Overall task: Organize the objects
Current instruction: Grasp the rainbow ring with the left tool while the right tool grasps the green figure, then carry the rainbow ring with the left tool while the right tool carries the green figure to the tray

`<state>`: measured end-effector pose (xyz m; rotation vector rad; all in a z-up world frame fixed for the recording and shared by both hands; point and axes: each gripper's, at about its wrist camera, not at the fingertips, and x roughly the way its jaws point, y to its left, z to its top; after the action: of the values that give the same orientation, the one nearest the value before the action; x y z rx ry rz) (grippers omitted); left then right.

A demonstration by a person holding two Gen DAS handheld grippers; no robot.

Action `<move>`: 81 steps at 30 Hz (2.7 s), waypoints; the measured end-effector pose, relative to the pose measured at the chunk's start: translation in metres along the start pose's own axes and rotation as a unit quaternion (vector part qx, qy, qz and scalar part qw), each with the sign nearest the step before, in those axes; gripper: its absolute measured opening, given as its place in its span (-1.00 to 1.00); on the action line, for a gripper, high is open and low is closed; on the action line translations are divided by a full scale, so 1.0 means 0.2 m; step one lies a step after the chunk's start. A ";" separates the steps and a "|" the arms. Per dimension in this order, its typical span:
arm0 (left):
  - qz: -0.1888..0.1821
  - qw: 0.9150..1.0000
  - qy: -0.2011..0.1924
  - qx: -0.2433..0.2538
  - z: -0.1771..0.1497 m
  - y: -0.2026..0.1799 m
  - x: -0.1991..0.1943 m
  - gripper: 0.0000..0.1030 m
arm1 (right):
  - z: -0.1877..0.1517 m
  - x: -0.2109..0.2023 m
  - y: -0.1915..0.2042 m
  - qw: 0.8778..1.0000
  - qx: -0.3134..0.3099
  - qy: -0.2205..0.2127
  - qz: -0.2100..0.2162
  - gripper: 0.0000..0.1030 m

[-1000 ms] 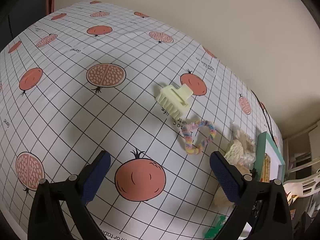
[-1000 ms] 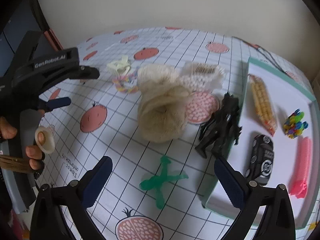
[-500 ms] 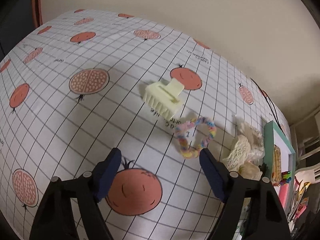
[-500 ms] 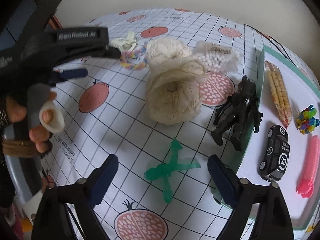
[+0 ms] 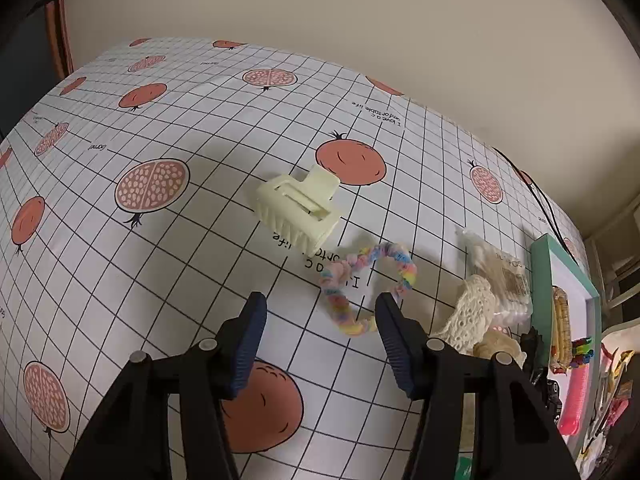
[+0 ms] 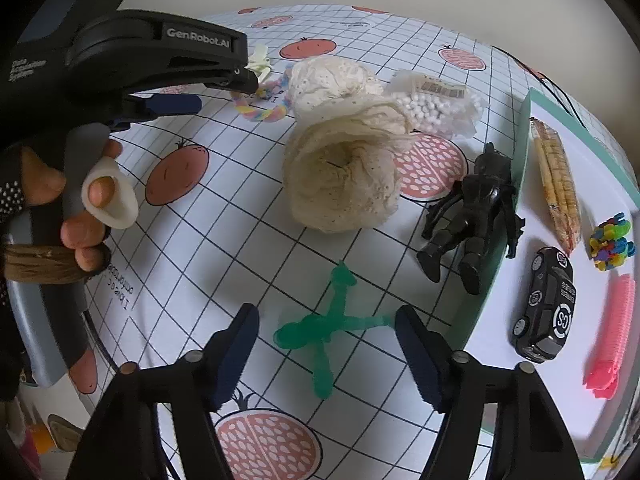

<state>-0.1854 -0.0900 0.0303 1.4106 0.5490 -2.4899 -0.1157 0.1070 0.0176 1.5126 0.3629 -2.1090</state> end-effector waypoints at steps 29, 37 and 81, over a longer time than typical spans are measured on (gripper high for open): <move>0.002 0.997 -0.071 0.019 0.02 -0.09 -0.18 -0.91 | 0.05 -0.12 -0.05 0.998 0.035 -0.051 0.019 0.23; -0.016 0.993 -0.119 0.023 0.05 -0.16 -0.35 -0.91 | 0.12 -0.23 -0.07 0.992 0.058 -0.113 0.018 0.23; -0.138 0.971 -0.085 0.177 -0.32 -0.86 -0.50 -0.90 | -0.28 -0.43 -0.99 0.937 0.290 -0.155 -0.114 0.23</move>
<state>-0.1494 0.0942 0.1225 1.2851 0.2913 -3.0194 -0.1593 0.3208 0.0639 1.4401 -0.2388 -2.7567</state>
